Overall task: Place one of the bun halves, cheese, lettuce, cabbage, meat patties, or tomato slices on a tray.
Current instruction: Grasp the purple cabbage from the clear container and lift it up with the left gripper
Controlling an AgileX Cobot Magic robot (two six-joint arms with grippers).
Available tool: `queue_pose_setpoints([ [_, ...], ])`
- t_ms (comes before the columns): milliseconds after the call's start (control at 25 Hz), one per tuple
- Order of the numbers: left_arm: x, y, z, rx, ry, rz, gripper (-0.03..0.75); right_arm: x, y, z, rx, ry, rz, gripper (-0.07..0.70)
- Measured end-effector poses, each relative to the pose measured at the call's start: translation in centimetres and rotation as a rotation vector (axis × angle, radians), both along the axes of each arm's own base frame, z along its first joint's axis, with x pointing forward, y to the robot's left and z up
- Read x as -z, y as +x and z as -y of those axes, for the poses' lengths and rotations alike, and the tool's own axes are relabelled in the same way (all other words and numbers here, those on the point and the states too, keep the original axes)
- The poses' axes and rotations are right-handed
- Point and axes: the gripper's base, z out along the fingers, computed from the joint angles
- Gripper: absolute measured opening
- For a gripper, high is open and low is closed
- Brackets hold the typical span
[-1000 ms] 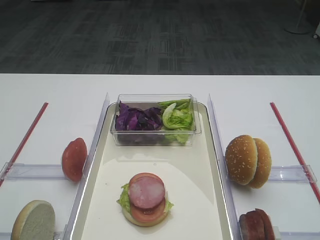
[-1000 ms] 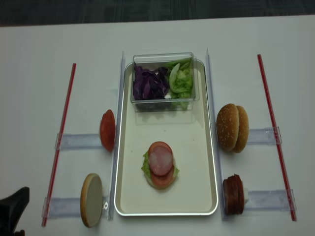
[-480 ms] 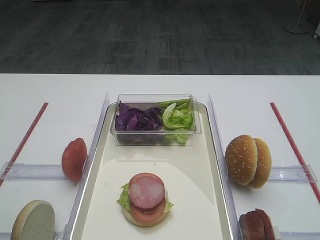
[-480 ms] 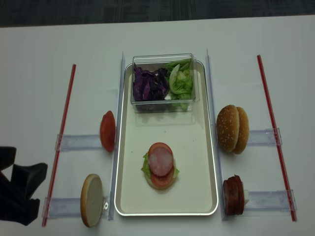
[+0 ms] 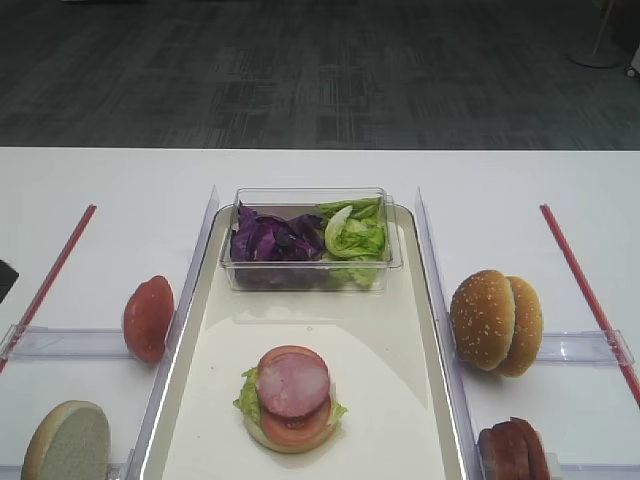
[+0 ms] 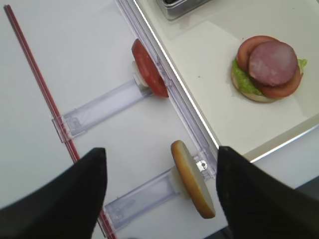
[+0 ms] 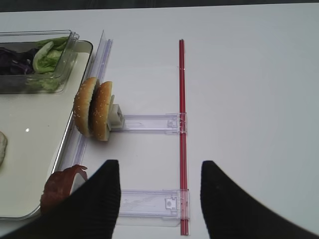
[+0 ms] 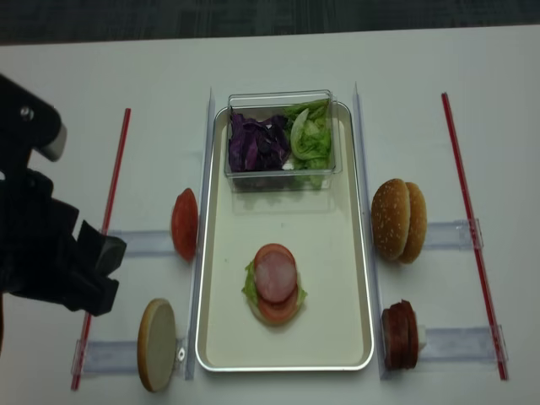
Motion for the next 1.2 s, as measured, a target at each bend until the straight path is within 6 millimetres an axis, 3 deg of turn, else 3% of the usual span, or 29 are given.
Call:
queue_pose_setpoints([
  [720,-2.0,9.8,4.7,0.013,0.004,-0.11,0.44,0.0,0.0,0.0,0.0,0.0,0.003,0.4],
  [1000,-1.1,12.8,8.6,0.078,0.022,-0.163,0.422,0.0,0.0,0.0,0.009,0.013,0.002,0.4],
  [1200,-0.1,15.3,10.8,0.029,-0.001,-0.202,0.414,0.0,0.0,0.0,0.014,0.013,0.002,0.4],
])
